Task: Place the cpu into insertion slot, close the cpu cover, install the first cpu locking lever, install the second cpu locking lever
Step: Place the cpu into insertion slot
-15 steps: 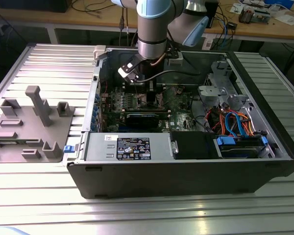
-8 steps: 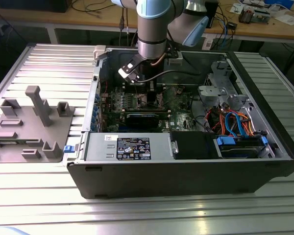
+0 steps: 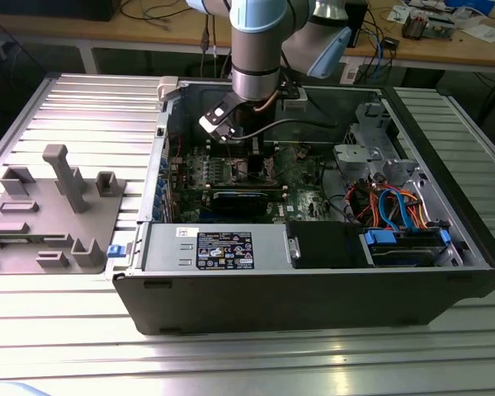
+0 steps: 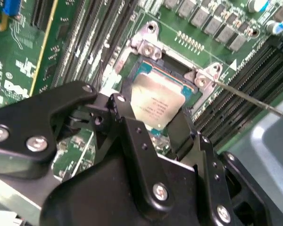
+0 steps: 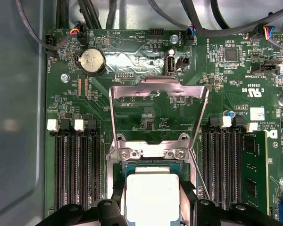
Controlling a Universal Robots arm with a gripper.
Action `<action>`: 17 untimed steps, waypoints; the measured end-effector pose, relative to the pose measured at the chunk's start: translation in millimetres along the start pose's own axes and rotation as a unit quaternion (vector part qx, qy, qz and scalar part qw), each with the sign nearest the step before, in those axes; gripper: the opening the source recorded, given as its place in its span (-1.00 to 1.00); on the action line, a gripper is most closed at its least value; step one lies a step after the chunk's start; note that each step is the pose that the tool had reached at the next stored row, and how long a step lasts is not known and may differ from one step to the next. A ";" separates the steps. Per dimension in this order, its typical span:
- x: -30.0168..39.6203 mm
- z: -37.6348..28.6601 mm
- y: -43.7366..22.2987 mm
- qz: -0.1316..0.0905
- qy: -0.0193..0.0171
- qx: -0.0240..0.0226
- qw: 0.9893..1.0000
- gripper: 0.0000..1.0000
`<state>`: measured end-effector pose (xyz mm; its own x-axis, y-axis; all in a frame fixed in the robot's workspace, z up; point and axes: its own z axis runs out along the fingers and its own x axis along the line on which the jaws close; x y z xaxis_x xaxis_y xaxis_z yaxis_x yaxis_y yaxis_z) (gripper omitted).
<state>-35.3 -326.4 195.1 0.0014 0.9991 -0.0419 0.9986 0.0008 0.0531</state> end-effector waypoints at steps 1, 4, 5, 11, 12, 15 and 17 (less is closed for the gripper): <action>0.0 0.1 0.0 0.000 0.000 0.000 1.000 0.08; 0.7 0.8 0.3 0.000 0.001 -0.001 1.000 0.22; 0.6 0.5 0.3 0.000 0.001 0.000 1.000 0.22; -0.3 -20.5 1.4 0.001 0.001 0.000 1.000 0.22; -0.5 -26.8 1.8 0.001 0.001 0.000 1.000 0.22; -0.8 -34.1 2.3 0.001 0.001 0.001 1.000 0.20; -0.8 -34.2 2.2 0.001 0.001 0.001 1.000 -0.18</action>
<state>-34.9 -325.8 229.4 0.0033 0.9992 -0.0403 0.9987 -0.0012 0.0515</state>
